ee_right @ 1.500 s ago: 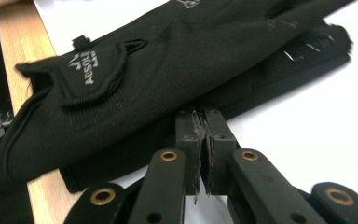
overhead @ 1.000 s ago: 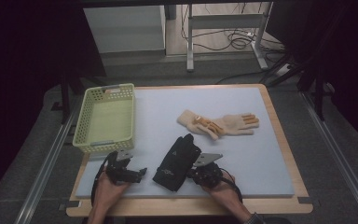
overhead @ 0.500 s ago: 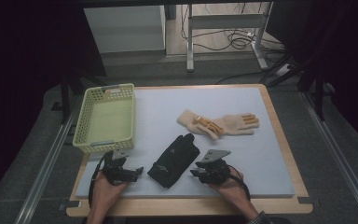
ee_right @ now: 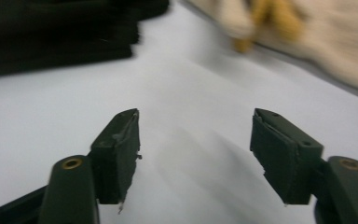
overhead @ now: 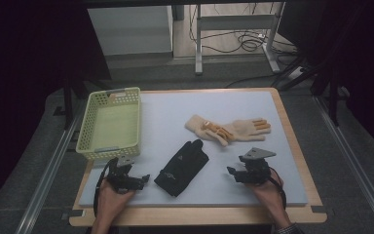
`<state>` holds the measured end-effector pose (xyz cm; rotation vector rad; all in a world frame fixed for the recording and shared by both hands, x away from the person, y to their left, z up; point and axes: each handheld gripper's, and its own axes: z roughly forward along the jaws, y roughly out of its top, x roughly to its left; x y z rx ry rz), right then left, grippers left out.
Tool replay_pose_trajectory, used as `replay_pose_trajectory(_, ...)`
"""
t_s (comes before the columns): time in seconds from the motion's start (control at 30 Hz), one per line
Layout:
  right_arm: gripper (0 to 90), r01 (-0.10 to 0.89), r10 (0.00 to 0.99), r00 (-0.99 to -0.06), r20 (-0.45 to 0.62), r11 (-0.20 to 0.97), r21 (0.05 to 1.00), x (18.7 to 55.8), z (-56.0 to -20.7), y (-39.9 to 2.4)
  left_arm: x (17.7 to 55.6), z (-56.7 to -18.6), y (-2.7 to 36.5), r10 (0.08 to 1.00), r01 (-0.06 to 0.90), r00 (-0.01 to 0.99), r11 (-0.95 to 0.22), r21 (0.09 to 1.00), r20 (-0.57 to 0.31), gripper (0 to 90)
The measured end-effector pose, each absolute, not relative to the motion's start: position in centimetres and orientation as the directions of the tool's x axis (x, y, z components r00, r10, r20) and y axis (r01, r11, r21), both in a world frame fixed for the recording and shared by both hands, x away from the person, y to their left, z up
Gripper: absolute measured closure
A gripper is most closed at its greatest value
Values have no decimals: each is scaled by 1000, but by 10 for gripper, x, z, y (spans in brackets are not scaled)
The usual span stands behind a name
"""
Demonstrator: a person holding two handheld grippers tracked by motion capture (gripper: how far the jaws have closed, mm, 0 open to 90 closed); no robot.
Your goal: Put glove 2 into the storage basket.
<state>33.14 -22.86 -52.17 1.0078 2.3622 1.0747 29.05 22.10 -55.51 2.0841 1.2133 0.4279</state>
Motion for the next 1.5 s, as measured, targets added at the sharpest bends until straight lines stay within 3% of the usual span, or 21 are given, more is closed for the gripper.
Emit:
replay_pose_trajectory(0.37,220,506,804,-588,-85,448,737,338,-529,-269,290,-555,221,858,636,511,-336,695,-53,21)
replay_pose_trajectory(0.43,214,534,812,-583,-33,413,737,342,-530,-274,290,-555,221,858,636,510,-334,695,-55,24)
replay_pose_trajectory(0.8,172,535,820,-569,-58,423,731,342,-531,-272,288,-545,219,844,658,522,-310,687,-120,44)
replay_pose_trajectory(1.17,172,535,820,-569,-58,423,731,342,-531,-272,294,-504,172,773,620,615,-353,701,-154,20)
replay_pose_trajectory(1.5,172,536,820,-569,-57,422,731,342,-531,-272,315,-506,97,700,582,702,-460,671,-129,0)
